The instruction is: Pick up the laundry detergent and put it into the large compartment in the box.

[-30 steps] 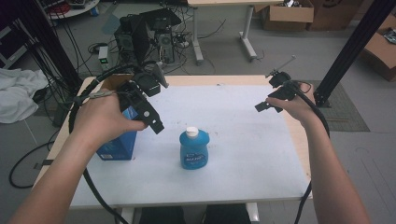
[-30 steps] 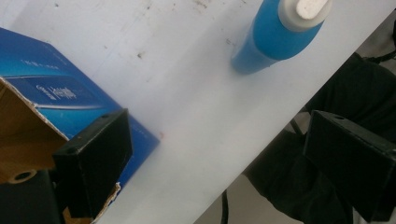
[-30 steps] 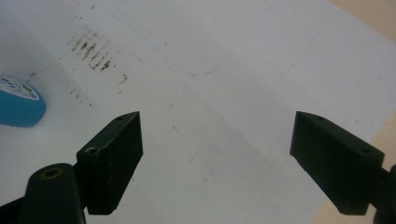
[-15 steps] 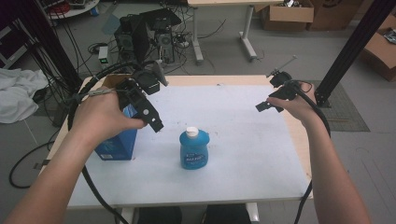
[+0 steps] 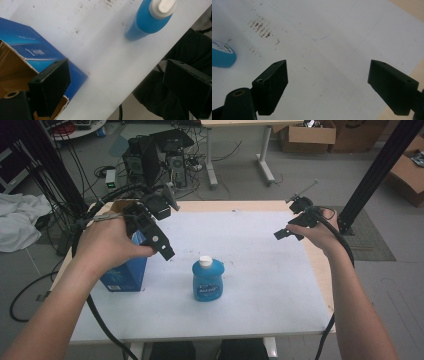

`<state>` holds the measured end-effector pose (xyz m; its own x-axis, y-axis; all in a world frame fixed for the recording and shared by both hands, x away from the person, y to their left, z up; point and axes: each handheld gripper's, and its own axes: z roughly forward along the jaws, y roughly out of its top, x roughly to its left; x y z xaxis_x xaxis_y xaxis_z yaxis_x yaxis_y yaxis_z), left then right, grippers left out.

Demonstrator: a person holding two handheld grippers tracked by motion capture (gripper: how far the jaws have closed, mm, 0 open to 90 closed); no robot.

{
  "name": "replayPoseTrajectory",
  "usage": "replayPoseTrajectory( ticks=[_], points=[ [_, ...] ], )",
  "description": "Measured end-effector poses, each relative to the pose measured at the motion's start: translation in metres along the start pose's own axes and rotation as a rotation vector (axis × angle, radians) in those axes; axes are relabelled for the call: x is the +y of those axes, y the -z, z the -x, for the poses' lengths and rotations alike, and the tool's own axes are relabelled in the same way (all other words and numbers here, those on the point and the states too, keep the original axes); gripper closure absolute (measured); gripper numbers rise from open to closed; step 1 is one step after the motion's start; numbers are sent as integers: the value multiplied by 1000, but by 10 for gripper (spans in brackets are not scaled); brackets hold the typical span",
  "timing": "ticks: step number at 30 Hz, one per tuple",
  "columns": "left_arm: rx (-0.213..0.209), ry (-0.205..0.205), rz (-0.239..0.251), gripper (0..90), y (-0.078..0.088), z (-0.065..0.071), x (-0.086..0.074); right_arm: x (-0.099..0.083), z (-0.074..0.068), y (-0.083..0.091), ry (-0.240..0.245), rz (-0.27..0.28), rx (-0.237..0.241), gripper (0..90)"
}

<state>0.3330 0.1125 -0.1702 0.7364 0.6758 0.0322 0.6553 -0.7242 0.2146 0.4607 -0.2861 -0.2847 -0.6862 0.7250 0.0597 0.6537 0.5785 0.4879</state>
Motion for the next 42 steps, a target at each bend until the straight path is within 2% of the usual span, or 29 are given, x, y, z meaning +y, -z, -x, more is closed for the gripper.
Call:
replayPoseTrajectory(
  ticks=[3,8,20,42],
  points=[
    [-4,-1,10,85,0,0,-2,-1,0,1,-1,6,-1,161],
    [-5,0,-10,86,-1,0,-3,-2,-1,0,-1,-1,1,160],
    [-7,-1,-16,86,-4,-1,-5,-2,-1,-1,9,-8,1,163],
    [-11,-5,-17,86,-5,1,-5,2,3,-7,-2,-26,-1,164]
  ],
)
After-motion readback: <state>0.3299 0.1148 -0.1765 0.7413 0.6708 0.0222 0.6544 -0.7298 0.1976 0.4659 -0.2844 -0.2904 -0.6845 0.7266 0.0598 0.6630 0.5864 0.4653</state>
